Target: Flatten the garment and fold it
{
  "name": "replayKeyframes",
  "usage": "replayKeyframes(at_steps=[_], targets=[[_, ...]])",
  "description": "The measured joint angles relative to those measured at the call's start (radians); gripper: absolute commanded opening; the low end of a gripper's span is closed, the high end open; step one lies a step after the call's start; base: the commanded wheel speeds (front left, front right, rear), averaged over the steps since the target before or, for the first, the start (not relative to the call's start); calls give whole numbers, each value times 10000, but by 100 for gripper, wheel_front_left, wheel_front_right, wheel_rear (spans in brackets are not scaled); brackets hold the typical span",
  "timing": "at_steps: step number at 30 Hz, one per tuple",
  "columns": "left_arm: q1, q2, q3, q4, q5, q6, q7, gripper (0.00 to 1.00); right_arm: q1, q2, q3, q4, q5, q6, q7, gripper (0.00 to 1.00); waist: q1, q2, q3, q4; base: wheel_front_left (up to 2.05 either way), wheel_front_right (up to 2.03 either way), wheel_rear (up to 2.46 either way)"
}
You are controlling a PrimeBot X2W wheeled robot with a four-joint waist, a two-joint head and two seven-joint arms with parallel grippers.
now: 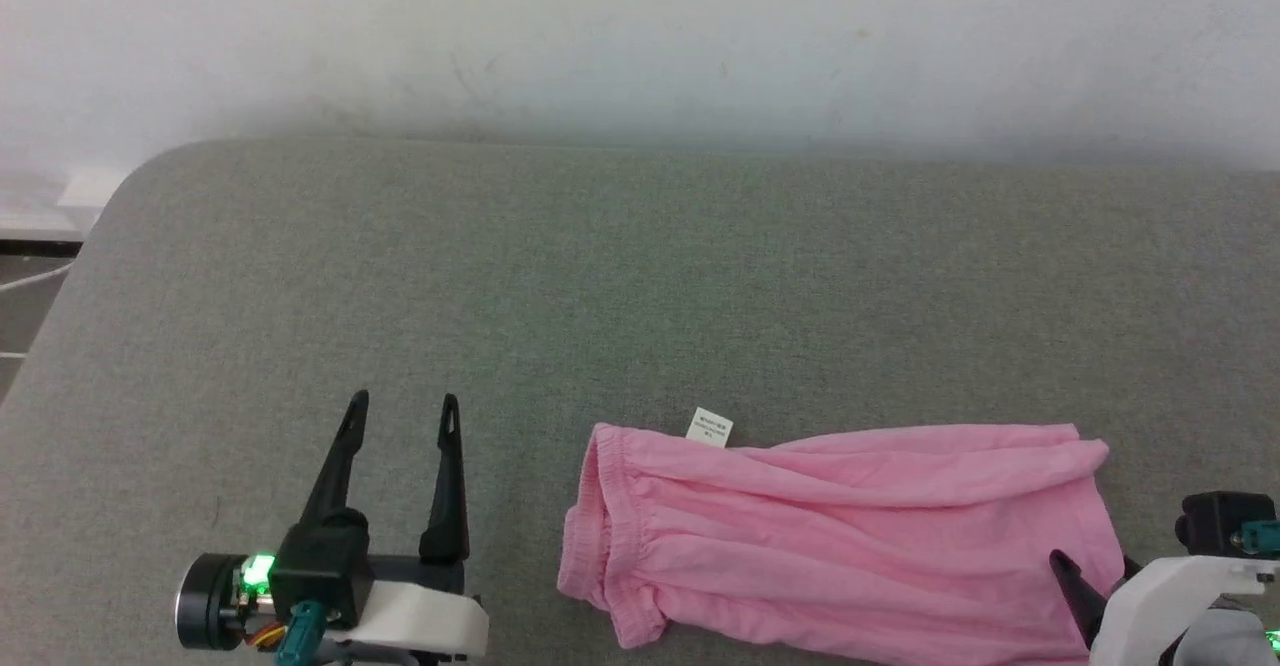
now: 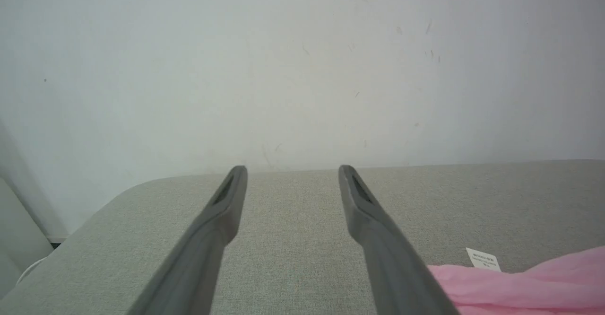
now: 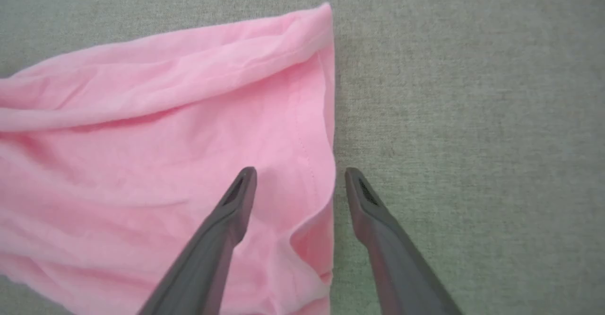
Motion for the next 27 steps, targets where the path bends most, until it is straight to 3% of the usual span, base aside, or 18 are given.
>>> replayKeyframes(at_steps=[11, 12, 13, 21, 27], targets=[[33, -527, 136, 267, 953, -401, 0, 100, -635, -107, 297, 1302, 596, -23, 370, 100, -1, 0, 361, 472, 0, 0, 0], [33, -573, 163, 297, 974, -426, 0, 100, -659, -173, 443, 1323, 696, -54, 372, 57, -1, 0, 389, 500, 0, 0, 0], [33, -602, 180, 311, 1007, -437, 0, 100, -676, -224, 537, 1342, 802, -88, 368, 0, -1, 0, 412, 523, 0, 0, 0], [38, -721, 334, 504, 1177, -759, 0, 100, -754, -226, 780, 1632, 945, -13, -378, 0, 0, 0, 321, 472, 0, 0, 0], [79, -796, 445, 558, 1189, -920, 0, 100, -915, -474, -173, 1883, 525, 15, -786, 0, 0, 0, 204, 282, 0, 0, 0]])
